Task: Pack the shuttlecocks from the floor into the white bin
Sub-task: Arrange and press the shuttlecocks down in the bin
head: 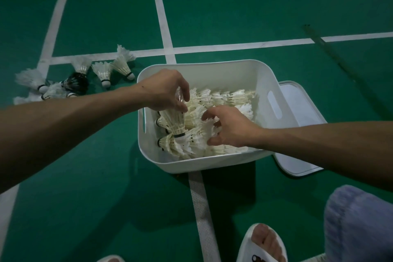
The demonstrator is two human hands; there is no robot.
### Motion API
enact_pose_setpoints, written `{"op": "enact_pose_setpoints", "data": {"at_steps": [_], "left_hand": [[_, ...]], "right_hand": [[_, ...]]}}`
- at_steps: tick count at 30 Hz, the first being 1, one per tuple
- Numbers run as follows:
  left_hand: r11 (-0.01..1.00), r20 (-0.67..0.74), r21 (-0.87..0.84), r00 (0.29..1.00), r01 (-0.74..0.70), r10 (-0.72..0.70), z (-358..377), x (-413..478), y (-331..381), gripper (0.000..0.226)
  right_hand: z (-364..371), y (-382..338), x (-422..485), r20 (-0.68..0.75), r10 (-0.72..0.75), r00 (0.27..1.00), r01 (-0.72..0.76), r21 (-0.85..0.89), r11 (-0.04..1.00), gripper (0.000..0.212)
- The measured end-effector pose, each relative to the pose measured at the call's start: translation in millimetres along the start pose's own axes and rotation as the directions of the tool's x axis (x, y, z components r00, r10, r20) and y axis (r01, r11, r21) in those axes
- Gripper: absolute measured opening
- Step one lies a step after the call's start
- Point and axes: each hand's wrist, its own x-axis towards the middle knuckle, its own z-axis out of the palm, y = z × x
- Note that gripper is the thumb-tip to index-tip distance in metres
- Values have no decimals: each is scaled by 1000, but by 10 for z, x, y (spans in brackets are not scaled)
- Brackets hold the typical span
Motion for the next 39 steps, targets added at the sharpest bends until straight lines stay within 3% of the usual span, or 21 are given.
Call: {"op": "enact_pose_setpoints", "data": {"at_steps": [3,10,17,28,31,34,39], "left_hand": [[999,-2,-30,1000,11,-11,-52,4,21,23],[945,-35,-314,994,89,-105,-239,51,93,22],[923,-37,-378,995,76,-98,-90,115,364,23],[851,-80,-521,990,61,-120,48,167,610,26],[881,-136,-470,981,57,-136,6,184,541,22],[984,-179,-176,982,22,-54,18,170,443,29],[999,62,0,997,-40,40,302,26,412,60]], "right_hand": [[-42,4,-28,21,-17,1000,17,12,1000,74],[-269,78,-117,-7,-29,1000,30,71,997,78],[-475,28,-138,-175,13,984,53,369,928,72],[-447,116,-191,-159,67,985,-2,380,925,72],[-460,190,-219,-165,92,982,-22,383,924,73],[-500,305,-263,-179,152,972,-79,361,929,67],[-472,439,-329,-161,222,962,-151,367,918,55]]}}
